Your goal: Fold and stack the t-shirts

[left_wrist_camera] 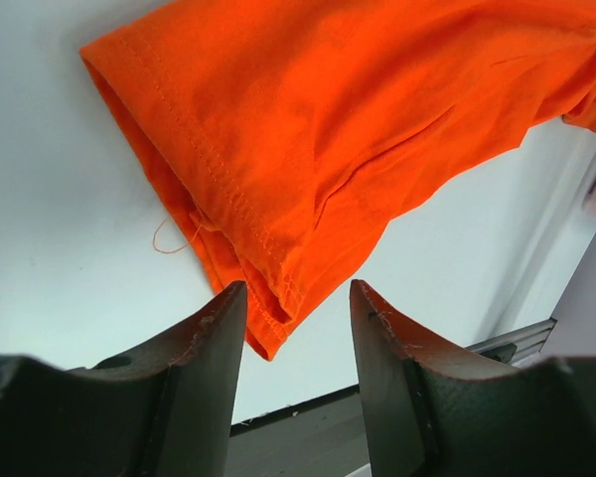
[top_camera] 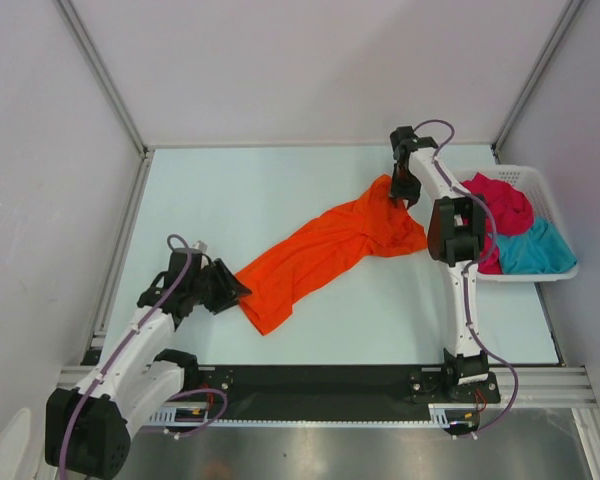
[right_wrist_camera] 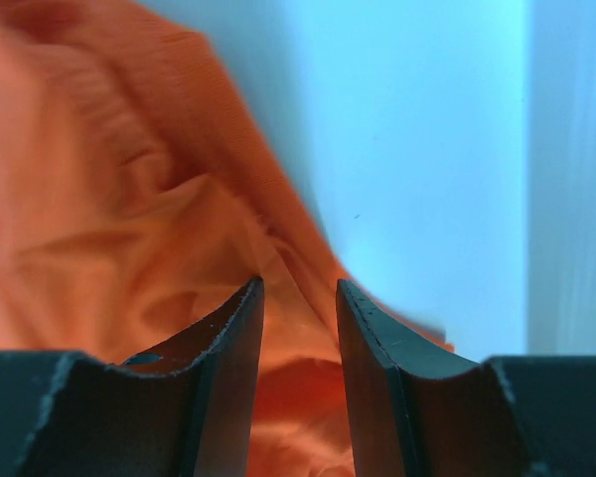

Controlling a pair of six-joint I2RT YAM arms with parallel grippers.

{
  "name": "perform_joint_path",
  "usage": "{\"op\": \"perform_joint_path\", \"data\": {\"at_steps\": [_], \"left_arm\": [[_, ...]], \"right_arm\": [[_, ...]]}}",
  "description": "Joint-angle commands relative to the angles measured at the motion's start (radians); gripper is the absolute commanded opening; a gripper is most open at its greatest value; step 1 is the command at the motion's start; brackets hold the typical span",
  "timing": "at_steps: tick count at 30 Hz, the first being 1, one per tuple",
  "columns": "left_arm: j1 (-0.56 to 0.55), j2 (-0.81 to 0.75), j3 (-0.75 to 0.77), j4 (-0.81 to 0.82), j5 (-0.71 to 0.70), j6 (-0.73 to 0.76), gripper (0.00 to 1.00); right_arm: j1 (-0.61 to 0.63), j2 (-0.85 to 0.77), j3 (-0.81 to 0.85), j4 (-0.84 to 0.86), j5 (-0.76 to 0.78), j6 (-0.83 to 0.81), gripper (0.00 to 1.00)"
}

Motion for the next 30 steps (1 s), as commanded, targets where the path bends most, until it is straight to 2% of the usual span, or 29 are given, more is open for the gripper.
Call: {"op": "perform_joint_path", "data": {"at_steps": [1,9,12,13,16,20,25,30], "left_arm": [[0.001,0.039,0.060,0.017,-0.016,0.030,0.51],[0.001,0.099,0.079,0.046,-0.017,0.030,0.51],[0.001,0.117,0.085,0.052,-0.017,0.032,0.51],[0.001,0.125,0.086,0.054,-0.019,0.033,0.51],[0.001,0.142,0.098,0.046,-0.019,0.038,0.51],[0.001,0.146,0.118,0.014,-0.033,0.053,0.51],[0.001,0.146,0.140,-0.026,-0.056,0.067,0.51],[0.001,0.140,0.146,-0.051,-0.074,0.066,0.51]], "right_arm": [[-0.010,0.033,0.037,-0.016,-0.022,-0.029,0.41],[-0.006,0.088,0.031,0.030,-0.099,-0.035,0.41],[-0.006,0.109,0.028,0.068,-0.194,-0.055,0.21],[-0.009,0.117,0.029,0.077,-0.264,-0.055,0.00],[-0.021,0.148,0.032,0.113,-0.367,-0.037,0.00],[-0.015,0.174,0.061,0.152,-0.389,-0.028,0.00],[-0.021,0.264,0.286,0.107,-0.326,-0.054,0.00],[-0.064,0.263,0.325,0.154,-0.279,-0.043,0.00]]}}
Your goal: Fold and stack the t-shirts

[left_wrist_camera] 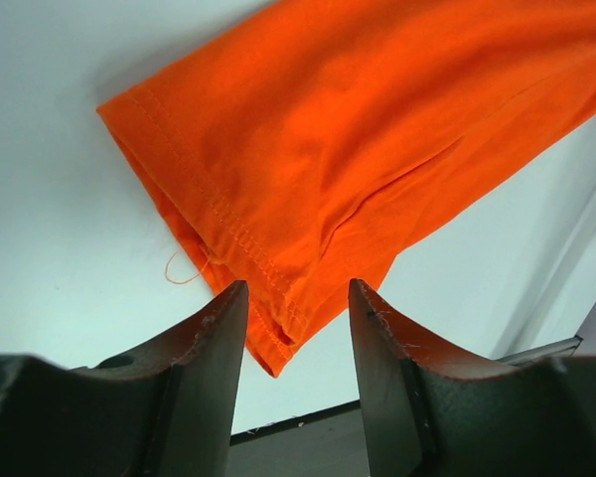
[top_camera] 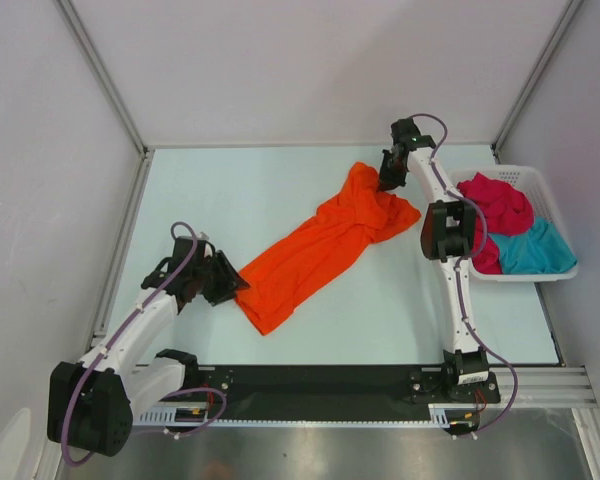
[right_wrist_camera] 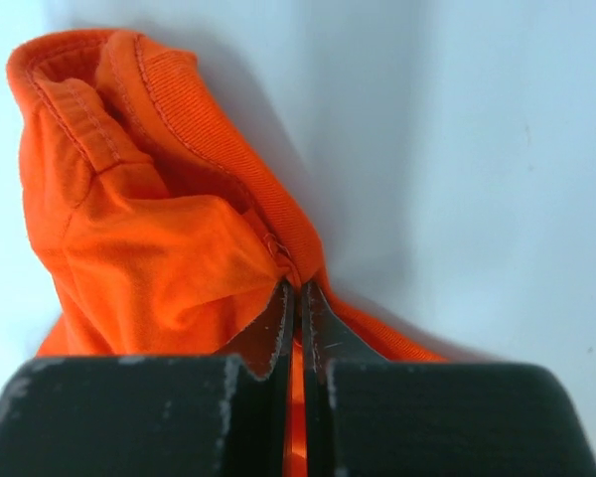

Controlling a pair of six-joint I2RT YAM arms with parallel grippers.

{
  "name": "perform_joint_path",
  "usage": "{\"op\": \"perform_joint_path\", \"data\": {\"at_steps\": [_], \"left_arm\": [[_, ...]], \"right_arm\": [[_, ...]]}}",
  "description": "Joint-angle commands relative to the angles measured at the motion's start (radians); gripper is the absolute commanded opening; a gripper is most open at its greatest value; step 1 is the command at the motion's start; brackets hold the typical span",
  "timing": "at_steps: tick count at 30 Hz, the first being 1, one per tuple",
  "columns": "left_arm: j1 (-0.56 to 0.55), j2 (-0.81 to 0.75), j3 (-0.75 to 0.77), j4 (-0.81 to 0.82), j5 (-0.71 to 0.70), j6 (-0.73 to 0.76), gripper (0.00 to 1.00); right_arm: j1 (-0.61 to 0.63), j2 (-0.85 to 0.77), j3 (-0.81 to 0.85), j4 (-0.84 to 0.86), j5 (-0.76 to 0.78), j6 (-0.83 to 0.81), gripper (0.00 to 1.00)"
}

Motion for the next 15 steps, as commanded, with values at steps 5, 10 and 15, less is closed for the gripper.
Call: {"op": "perform_joint_path", "data": {"at_steps": [5,10,15], "left_arm": [[0.001,-0.007,0.048,-0.057,-0.059,0.027,0.50],[0.001,0.016,0.062,-0.060,-0.077,0.030,0.51],[0.001,0.035,0.070,-0.049,-0.091,0.026,0.52]], "right_arm": [[-0.099,0.048,0.053,0.111,0.033,0.018,0.00],[-0.127,0.039,0.049,0.140,-0.023,0.041,0.00],[-0.115,-0.018,0.024,0.183,-0.069,0.054,0.02]]}}
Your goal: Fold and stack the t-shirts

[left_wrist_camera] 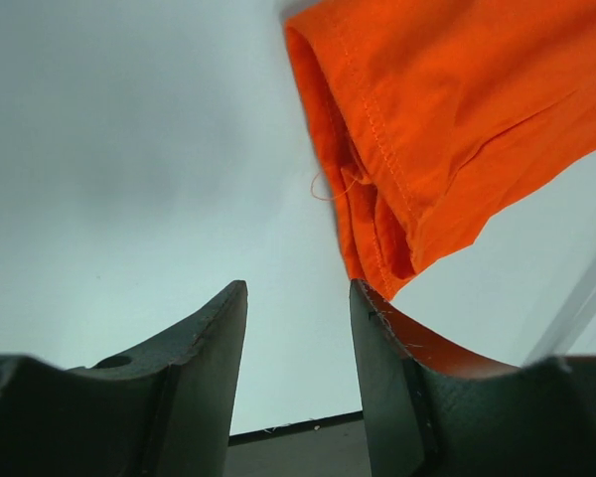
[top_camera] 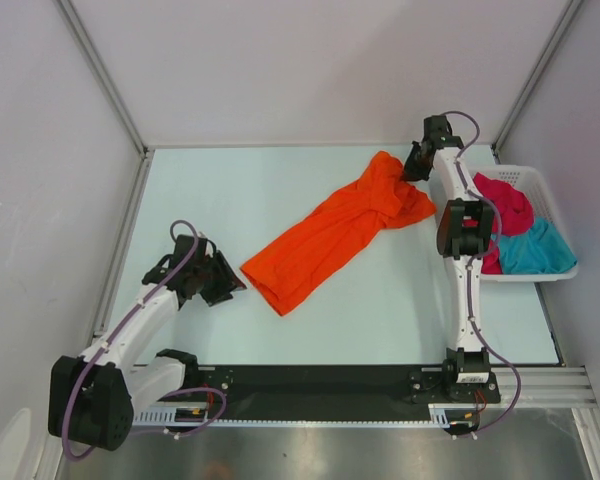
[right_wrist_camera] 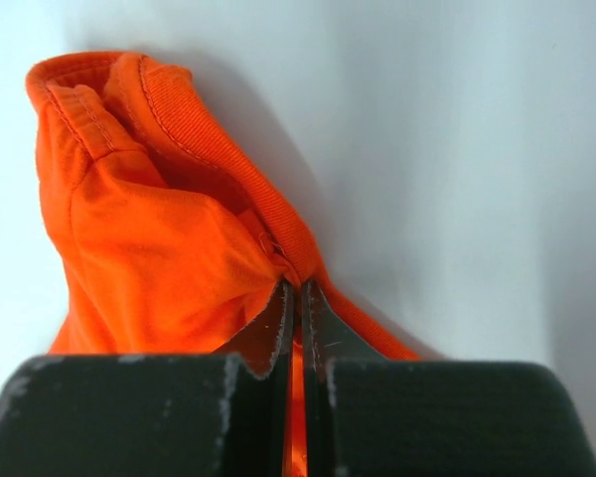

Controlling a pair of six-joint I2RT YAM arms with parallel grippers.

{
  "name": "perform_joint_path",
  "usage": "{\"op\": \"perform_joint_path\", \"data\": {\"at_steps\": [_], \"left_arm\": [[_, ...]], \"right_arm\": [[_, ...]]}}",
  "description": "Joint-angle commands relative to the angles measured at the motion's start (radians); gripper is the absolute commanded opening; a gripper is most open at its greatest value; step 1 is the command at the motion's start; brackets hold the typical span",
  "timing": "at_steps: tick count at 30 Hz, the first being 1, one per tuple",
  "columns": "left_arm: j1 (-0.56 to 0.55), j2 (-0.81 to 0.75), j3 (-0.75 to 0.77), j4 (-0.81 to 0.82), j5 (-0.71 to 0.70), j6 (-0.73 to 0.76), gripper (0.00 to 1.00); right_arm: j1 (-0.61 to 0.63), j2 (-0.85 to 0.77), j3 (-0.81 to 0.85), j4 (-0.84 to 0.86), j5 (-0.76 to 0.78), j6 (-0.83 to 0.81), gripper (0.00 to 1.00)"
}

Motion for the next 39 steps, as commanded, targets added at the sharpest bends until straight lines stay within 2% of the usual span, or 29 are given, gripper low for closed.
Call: {"op": "perform_joint_path", "data": {"at_steps": [1,3,8,16,22,25,39], "left_arm": [[0.001,0.015,0.044,0.013,-0.024,0.012,0.51],[0.001,0.016,0.040,0.027,-0.025,0.002,0.51],[0.001,0.035,0.029,0.074,-0.021,-0.022,0.52],[0.000,0.118,0.064,0.147,0.007,-0.034,0.54],[0.000,0.174,0.070,0.222,0.007,-0.079,0.55],[-0.002,0.216,0.083,0.243,0.015,-0.085,0.55],[-0.008,0.312,0.066,0.334,0.018,-0.103,0.55]], "right_arm": [[0.018,-0.046,0.013,0.069,-0.035,0.008,0.05],[0.026,-0.086,0.018,0.062,-0.037,0.002,0.11],[0.050,-0.204,-0.027,0.047,-0.017,-0.018,0.15],[0.177,-0.449,-0.111,-0.030,0.119,-0.102,0.18],[0.246,-0.561,-0.278,-0.034,0.092,-0.105,0.35],[0.257,-0.580,-0.378,-0.010,0.107,-0.111,0.39],[0.268,-0.615,-0.527,-0.016,0.122,-0.119,0.45]]}}
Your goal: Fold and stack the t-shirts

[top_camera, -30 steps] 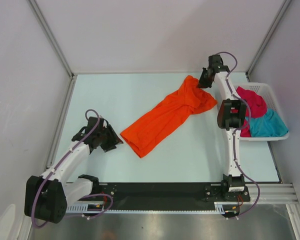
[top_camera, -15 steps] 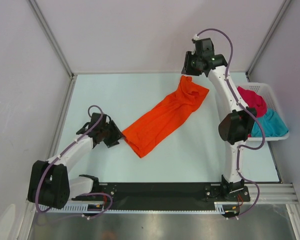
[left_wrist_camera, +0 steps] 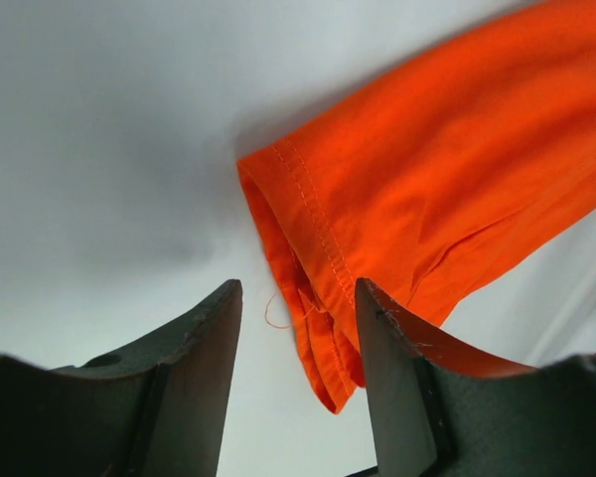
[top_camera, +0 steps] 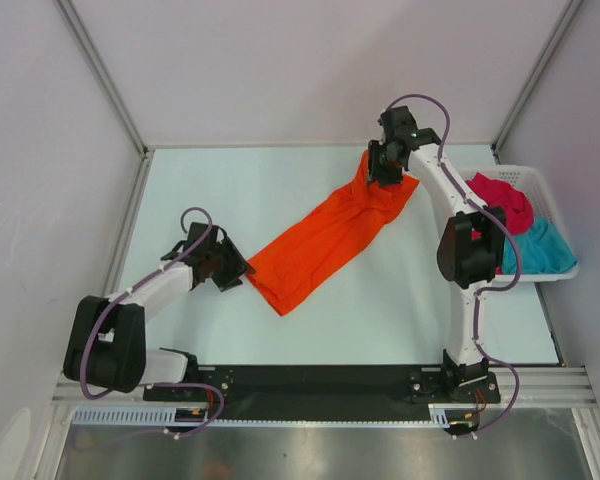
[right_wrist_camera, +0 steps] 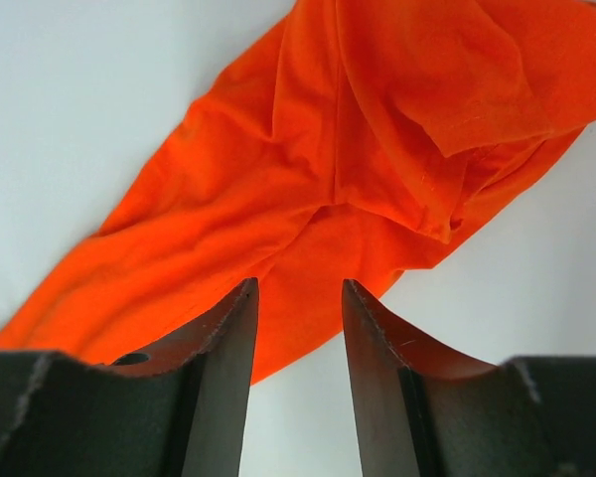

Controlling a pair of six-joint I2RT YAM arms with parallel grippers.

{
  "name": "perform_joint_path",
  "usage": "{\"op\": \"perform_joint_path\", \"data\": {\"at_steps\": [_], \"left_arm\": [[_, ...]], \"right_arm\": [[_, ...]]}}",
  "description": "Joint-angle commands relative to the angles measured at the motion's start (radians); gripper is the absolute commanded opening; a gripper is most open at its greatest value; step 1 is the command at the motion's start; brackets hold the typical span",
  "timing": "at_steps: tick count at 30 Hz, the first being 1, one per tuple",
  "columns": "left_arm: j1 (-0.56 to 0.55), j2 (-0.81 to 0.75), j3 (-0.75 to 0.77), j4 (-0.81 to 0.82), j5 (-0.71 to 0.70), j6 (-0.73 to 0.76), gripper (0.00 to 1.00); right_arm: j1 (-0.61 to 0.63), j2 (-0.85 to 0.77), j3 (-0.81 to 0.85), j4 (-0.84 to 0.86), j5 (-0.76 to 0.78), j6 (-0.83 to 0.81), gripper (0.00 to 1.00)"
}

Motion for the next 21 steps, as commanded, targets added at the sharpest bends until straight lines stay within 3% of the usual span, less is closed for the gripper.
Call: {"op": "perform_joint_path", "data": {"at_steps": [1,4,21], "left_arm": [[-0.007,0.018,0.019,0.063,0.015,-0.022,0.55],[-0.009,0.026,0.021,0.071,0.018,-0.023,0.55],[-0.014,0.075,0.015,0.140,0.041,-0.037,0.55]], "right_arm": [[0.002,-0.043,-0.013,0.015,0.032,-0.021,0.46],[-0.027,-0.014,0.009,0.014,0.048,-0.016,0.53],[-0.170,0.348,0.334,-0.042,0.151,-0.035,0.53]]}}
